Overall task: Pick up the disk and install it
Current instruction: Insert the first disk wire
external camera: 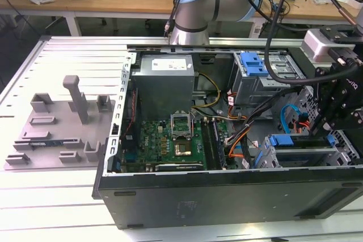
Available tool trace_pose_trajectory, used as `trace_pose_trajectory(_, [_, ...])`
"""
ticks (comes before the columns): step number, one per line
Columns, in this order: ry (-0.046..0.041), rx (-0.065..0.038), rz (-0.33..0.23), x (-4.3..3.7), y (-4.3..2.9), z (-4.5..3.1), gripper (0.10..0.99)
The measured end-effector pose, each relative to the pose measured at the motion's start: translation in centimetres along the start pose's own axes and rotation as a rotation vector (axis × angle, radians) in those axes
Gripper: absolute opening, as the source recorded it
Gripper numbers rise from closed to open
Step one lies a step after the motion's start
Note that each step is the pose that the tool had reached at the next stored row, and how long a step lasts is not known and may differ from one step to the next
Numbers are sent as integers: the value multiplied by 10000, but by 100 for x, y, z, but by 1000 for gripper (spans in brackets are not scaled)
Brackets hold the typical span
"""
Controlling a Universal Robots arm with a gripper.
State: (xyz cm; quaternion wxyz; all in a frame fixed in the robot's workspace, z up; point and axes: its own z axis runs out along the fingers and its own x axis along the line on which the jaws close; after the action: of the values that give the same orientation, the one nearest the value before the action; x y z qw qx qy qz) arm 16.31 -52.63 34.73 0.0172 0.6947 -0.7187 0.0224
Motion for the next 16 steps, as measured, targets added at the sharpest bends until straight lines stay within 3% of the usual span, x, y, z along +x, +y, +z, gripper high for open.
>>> trace_pose_trajectory(16, [2, 1, -1, -4, -2, 51, 165])
